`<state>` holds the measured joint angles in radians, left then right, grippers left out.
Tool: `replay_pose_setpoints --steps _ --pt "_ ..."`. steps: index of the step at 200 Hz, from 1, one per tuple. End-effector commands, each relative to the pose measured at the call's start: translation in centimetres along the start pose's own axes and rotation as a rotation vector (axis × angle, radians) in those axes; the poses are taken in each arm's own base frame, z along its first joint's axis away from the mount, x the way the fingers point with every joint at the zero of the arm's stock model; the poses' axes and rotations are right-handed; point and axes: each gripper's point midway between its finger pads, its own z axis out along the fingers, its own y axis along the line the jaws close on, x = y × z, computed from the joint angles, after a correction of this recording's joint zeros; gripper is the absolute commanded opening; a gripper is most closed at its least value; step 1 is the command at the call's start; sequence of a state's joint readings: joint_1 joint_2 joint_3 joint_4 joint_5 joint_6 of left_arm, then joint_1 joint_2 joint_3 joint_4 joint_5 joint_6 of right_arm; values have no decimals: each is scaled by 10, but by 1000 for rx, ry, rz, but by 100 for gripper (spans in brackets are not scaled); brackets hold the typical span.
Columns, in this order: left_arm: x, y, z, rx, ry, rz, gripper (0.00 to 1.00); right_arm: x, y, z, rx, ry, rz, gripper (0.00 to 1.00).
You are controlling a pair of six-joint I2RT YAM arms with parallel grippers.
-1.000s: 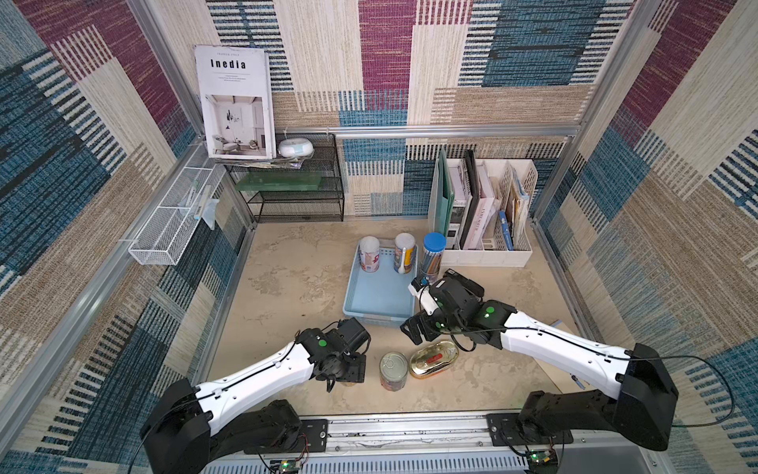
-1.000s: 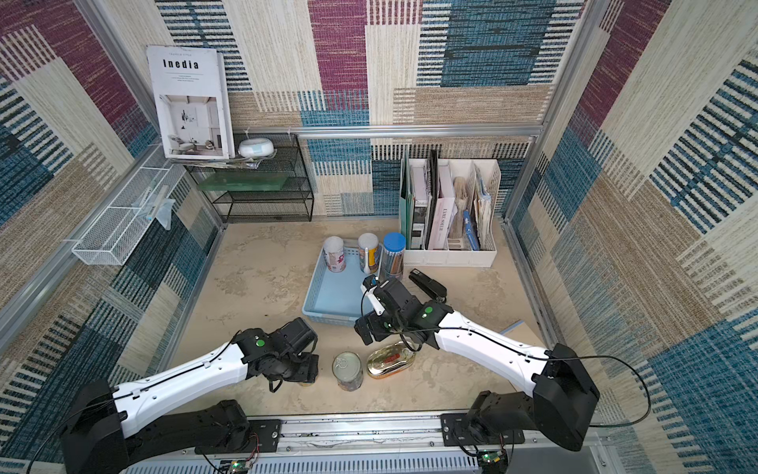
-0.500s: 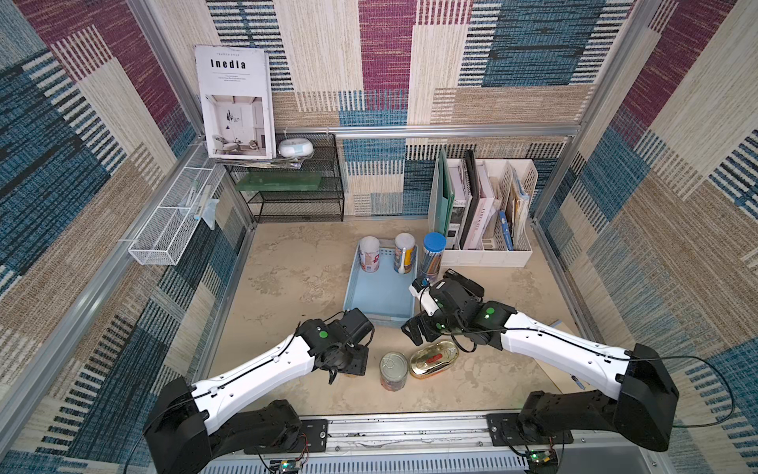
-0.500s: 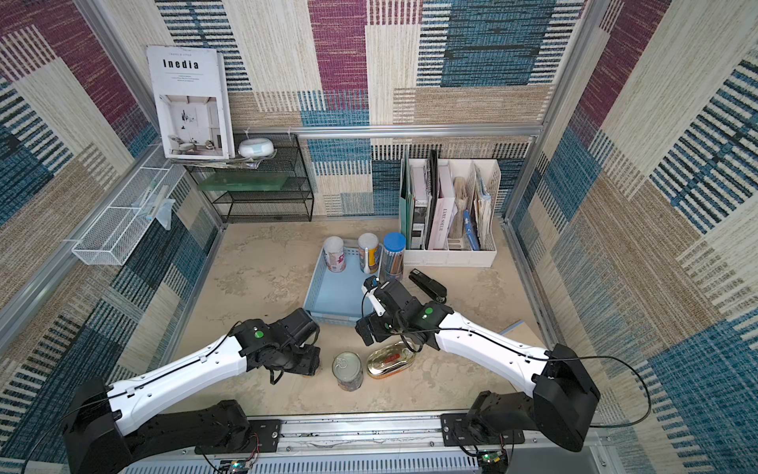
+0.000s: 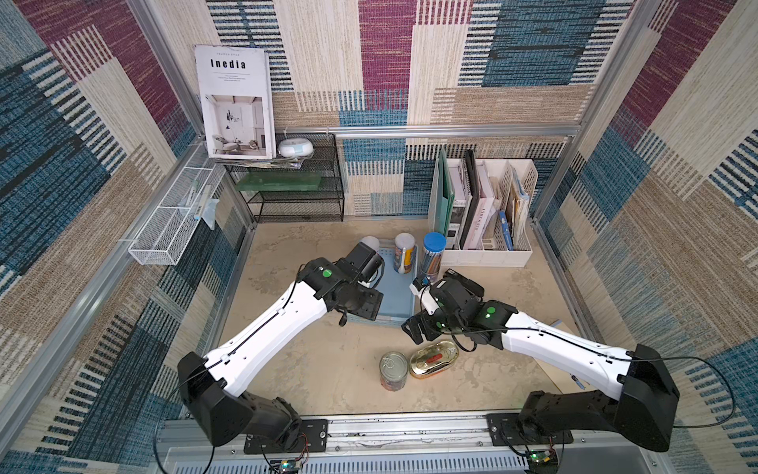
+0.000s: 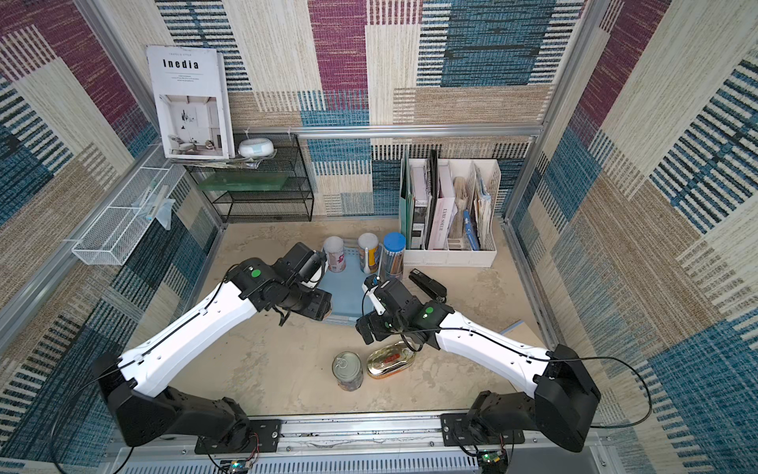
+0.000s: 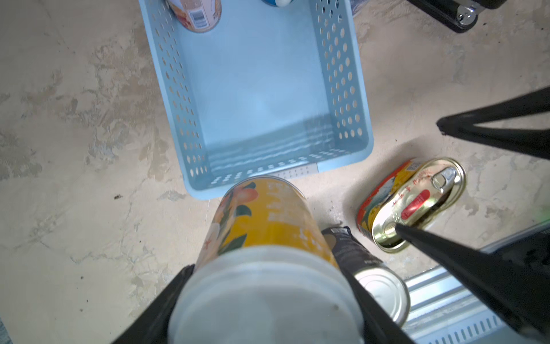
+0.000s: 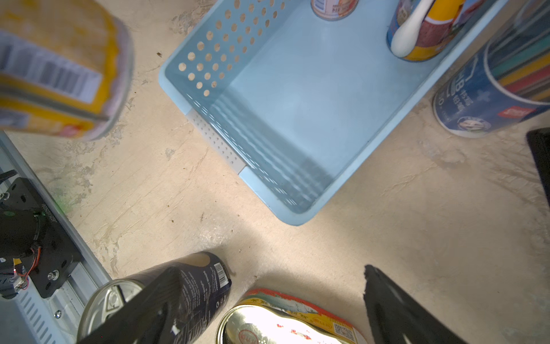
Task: Put the canned food in the basket
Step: Place the canned food in the basket.
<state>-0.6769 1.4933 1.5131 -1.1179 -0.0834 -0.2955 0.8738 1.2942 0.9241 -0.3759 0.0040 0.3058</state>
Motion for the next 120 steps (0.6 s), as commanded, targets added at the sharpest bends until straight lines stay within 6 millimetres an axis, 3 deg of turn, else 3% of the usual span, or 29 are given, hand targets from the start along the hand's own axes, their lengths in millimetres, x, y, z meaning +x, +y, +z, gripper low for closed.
replay_pose_setpoints --steps 1,54,90,120 --pt "-29 -1 16 18 -18 52 55 5 -4 -3 18 6 13 99" --pt "-75 12 76 -3 -2 21 52 11 -8 -7 33 4 25 99" --pt "-81 23 117 -22 42 5 51 12 -11 -8 47 8 24 99" --pt "-82 37 140 -51 64 -13 51 16 -13 -7 54 17 23 99"
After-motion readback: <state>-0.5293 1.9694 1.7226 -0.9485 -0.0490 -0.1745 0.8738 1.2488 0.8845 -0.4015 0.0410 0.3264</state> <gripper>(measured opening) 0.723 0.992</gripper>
